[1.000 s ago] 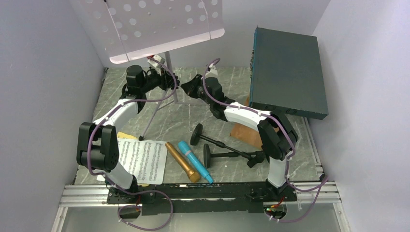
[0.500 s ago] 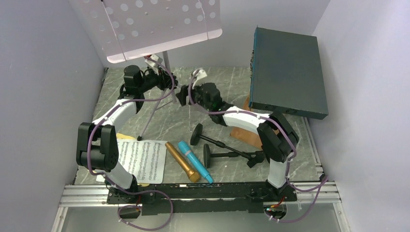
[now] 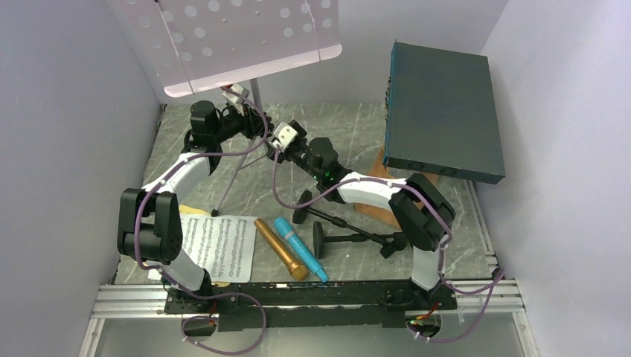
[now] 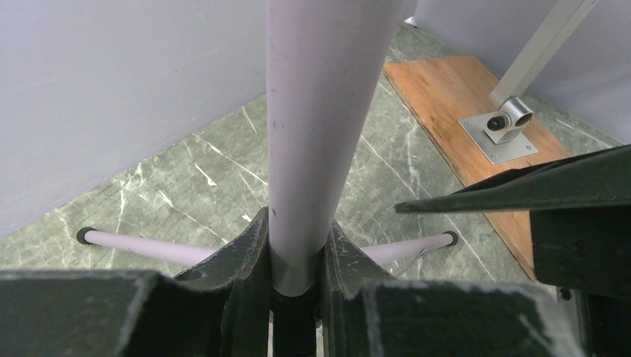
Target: Set up the instrument practice props
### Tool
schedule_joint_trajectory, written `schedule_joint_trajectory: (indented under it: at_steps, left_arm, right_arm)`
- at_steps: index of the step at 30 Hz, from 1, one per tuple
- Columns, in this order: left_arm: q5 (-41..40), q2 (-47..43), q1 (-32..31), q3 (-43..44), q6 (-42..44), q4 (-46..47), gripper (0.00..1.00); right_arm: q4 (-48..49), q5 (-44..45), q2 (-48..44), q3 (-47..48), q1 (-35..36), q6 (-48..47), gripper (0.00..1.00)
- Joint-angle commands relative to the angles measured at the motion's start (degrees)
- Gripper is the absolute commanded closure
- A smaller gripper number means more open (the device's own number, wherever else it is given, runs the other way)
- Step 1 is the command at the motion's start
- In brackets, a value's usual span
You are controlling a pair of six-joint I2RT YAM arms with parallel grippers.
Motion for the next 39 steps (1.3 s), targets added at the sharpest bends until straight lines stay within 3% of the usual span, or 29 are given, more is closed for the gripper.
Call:
schedule_joint_trajectory:
  at_steps: [1, 10, 13, 16, 18, 20, 25, 28, 32, 39]
  left_arm:
    - [2.53, -1.29, 0.21, 0.46, -7.79, 0.79, 1.00]
    - [2.69, -1.49, 0.20, 0.60, -8.12, 0.95, 1.00]
    - [2.50, -1.66, 0.21, 0.57, -7.91, 0.87, 1.00]
    - [2.36, -1.81, 0.21, 0.65, -7.73, 0.53, 1.00]
    - [2.37, -2.06, 0.21, 0.59, -7.71, 0.62, 1.00]
    - [2.20, -2.18, 0.21, 0.56, -7.48, 0.47, 1.00]
    - [2.65, -1.87, 0.21, 0.68, -7.90, 0.68, 1.00]
    - [2.34, -2.18, 0.21, 0.47, -7.59, 0.57, 1.00]
    - [2.51, -2.22, 0.17, 0.61, -7.44, 0.36, 1.00]
    - [2.59, -2.18, 0.05, 0.52, -7.30, 0.28, 1.00]
  right_arm:
    - [6.57, -2.82, 2.58, 2.74, 0.32, -4.49, 0.34]
    - [7.98, 7.57, 6.99, 7.95, 1.32, -1.59, 0.43]
    - [7.39, 12.69, 7.74, 9.68, 1.47, 4.28, 0.56]
    - [1.33, 21.43, 7.55, 11.98, 1.42, 15.67, 0.76]
    - [-4.39, 29.09, 6.18, 11.97, 1.31, 28.69, 0.88]
    - [-11.06, 30.75, 4.03, 10.58, 0.53, 41.36, 1.00]
    - [-21.58, 13.25, 1.57, 8.10, -5.59, 69.81, 1.00]
    - [-23.04, 0.88, 3.06, 9.29, -9.12, 79.75, 1.00]
    - [-25.46, -5.78, 4.42, 10.21, -10.68, 91.22, 0.99]
    - [-16.56, -7.80, 3.14, 5.05, -10.83, 93.69, 0.59]
